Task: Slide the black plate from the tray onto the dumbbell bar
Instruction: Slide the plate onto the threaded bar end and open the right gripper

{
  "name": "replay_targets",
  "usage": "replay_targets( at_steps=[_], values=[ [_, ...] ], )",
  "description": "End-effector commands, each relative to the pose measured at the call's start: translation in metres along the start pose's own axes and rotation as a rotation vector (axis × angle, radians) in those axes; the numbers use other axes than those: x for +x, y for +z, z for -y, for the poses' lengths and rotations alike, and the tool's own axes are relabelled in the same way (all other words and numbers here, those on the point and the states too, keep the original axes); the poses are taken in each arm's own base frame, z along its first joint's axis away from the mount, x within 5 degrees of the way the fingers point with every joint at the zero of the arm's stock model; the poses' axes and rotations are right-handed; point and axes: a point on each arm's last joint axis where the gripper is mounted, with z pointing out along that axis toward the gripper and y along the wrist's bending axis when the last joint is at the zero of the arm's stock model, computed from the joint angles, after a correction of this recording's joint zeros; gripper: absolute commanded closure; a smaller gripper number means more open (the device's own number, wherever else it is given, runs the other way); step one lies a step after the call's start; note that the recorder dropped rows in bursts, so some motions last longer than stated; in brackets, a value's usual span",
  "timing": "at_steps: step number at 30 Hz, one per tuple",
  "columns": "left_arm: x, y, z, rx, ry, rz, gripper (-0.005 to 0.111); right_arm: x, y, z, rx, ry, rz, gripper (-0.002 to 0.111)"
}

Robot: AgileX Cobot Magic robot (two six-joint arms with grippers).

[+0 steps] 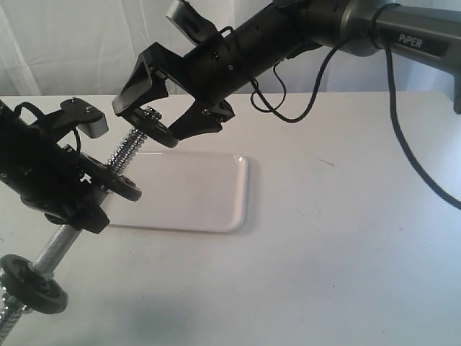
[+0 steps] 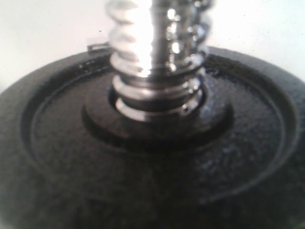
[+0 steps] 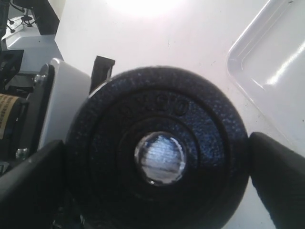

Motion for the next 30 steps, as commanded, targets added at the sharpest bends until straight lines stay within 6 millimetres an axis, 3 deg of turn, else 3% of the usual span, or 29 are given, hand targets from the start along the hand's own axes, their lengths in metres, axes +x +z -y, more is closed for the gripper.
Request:
replay_targets(
  at_steps=[1,5,8,13,15,30],
  values=[
    [-0.0141,-0.0229,0.0099,0.023,-0.032,0.131,0.107,-0.0012,-0.0033,-0.0126,-0.035,-0.01,0.015,0.108],
    [-0.0141,-0.0229,0.0099,0.023,-0.032,0.131,0.107,-0.001,-0.0028,-0.0131,-0.036,-0.011,0.014,0.106],
    [-0.0141,-0.0229,0.0099,0.023,-0.032,0.131,0.107,-0.001,-0.0028,-0.0131,-0.036,-0.011,0.014,0.091],
    [-0.0141,-0.0229,0.0099,0.023,-0.032,0.131,0.107,-0.0008,-0.0023,-0.0133,-0.035,-0.003,0.012,0.035],
    [-0.0141,-0.0229,0.0099,0.023,-0.032,0.131,0.107,-0.0008,-0.0023,-0.0133,-0.035,-0.003,0.012,0.02],
    [-0.014,-0.0229,0.0098,0.021,-0.026,0.13,0.107,-0.0022,-0.003,-0.0158,-0.053,-0.035,0.022,0.017]
  ],
)
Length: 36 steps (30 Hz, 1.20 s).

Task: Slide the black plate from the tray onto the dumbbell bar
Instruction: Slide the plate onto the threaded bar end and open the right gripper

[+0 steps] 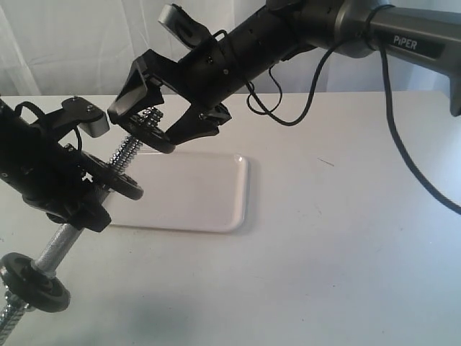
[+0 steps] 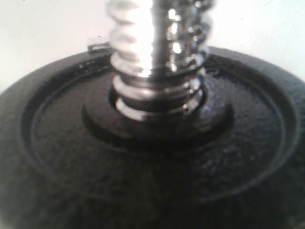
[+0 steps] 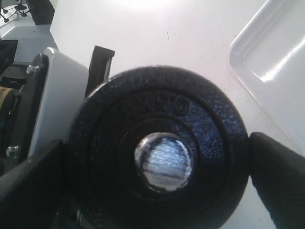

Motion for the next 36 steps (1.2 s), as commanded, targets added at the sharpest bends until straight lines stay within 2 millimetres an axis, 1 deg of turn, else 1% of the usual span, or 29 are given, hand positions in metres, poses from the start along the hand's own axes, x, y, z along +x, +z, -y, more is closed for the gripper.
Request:
replay_targets(
  at_steps=[1,8,12,26,31,36],
  values=[
    [-0.013,-0.023,0.01,0.021,-0.037,0.123,0.107,-0.004,-0.007,-0.014,-0.06,-0.016,0.039,0.017],
    [-0.013,-0.023,0.01,0.021,-0.037,0.123,0.107,-0.004,-0.007,-0.014,-0.062,-0.027,0.04,0.017],
    [-0.013,-0.023,0.01,0.021,-0.037,0.123,0.107,-0.004,-0.007,-0.014,-0.069,-0.016,0.043,0.014],
    [-0.013,-0.023,0.01,0.021,-0.037,0.123,0.107,-0.004,-0.007,-0.014,-0.063,-0.032,0.041,0.014],
    [-0.014,-0.023,0.009,0.018,-0.042,0.125,0.107,-0.005,-0.013,-0.008,-0.048,-0.028,0.05,0.014],
    [-0.014,-0.023,0.007,-0.004,-0.05,0.128,0.107,-0.002,-0.019,0.007,0.069,-0.005,0.014,0.016]
  ],
)
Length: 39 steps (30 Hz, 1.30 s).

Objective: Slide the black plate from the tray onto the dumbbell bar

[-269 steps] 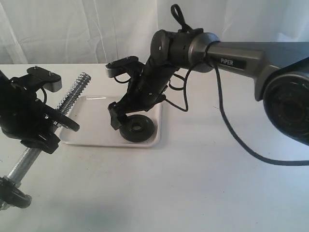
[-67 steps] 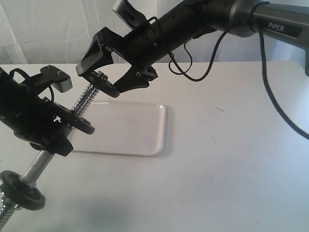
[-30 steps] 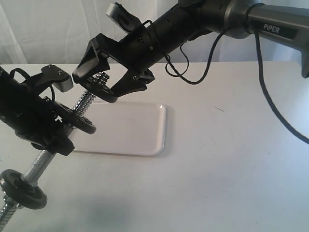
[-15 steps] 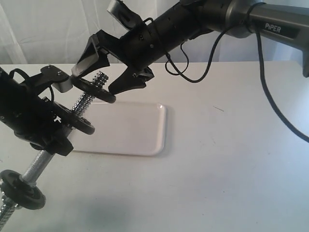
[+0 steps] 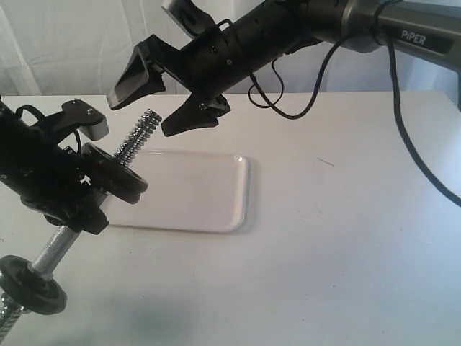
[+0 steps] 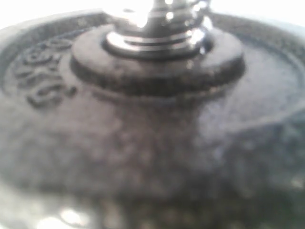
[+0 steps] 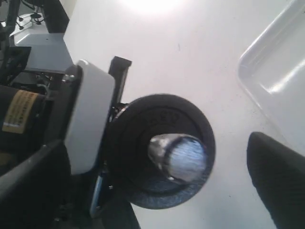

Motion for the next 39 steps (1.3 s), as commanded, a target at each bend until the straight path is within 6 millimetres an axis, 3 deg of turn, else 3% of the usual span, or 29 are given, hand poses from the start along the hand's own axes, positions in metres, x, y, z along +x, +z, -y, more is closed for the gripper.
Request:
replay_targets(
  at_steps=[1,3,5,9,10,16,19,23,29,39],
  values=[
    [-0.015,-0.024,0.008,-0.002,-0.067,0.141,0.107,0.002,-0.011,0.011,0.117,0.021,-0.028,0.016],
    [-0.013,-0.024,0.006,-0.016,-0.089,0.126,0.107,0.004,-0.011,0.016,0.174,0.0,-0.052,0.018],
    [-0.013,-0.024,0.006,-0.022,-0.106,0.119,0.107,0.006,-0.013,0.021,0.233,-0.023,-0.078,0.031],
    [-0.012,-0.023,0.005,-0.033,-0.066,0.106,0.107,0.008,-0.019,0.032,0.327,-0.051,-0.109,0.087],
    [-0.011,-0.023,0.005,-0.038,-0.035,0.1,0.107,0.008,-0.021,0.035,0.346,-0.054,-0.114,0.107],
    [-0.009,-0.023,0.003,-0.055,0.067,0.078,0.107,0.007,-0.052,0.054,0.469,-0.023,-0.097,0.108],
    [-0.008,-0.022,0.011,0.021,0.326,0.065,0.107,0.008,-0.074,0.064,0.558,-0.029,-0.091,0.108],
    [-0.012,-0.019,0.013,0.058,0.422,0.107,0.107,0.007,-0.089,0.072,0.575,-0.006,-0.065,0.108],
    [-0.018,-0.009,0.028,0.09,0.733,0.105,0.107,0.008,-0.098,0.078,0.599,0.005,-0.061,0.108],
    [-0.026,0.018,0.033,0.115,0.753,0.088,0.107,0.008,-0.099,0.079,0.604,0.005,-0.062,0.108]
  ],
)
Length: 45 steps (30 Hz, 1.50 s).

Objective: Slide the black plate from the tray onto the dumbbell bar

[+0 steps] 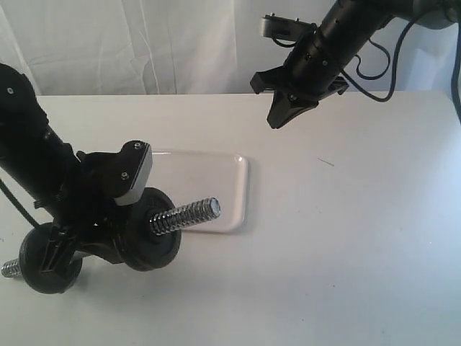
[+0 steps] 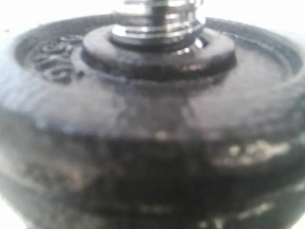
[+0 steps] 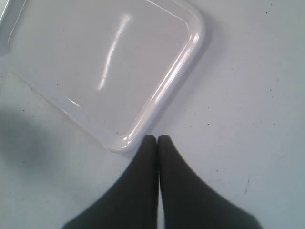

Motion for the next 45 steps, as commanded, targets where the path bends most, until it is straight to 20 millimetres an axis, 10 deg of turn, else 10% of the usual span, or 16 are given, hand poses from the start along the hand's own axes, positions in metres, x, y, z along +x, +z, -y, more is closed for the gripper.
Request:
replay_targets(
  at_steps=[1,45],
  values=[
    [-0.017,-0.012,-0.005,-0.047,-0.045,0.114,0.107,-0.001,-0.007,0.0,0.005,-0.001,0.014,0.108],
    [-0.021,0.043,-0.018,-0.035,0.002,0.048,0.107,0.0,-0.007,0.004,0.04,-0.014,0.002,0.108]
  ],
)
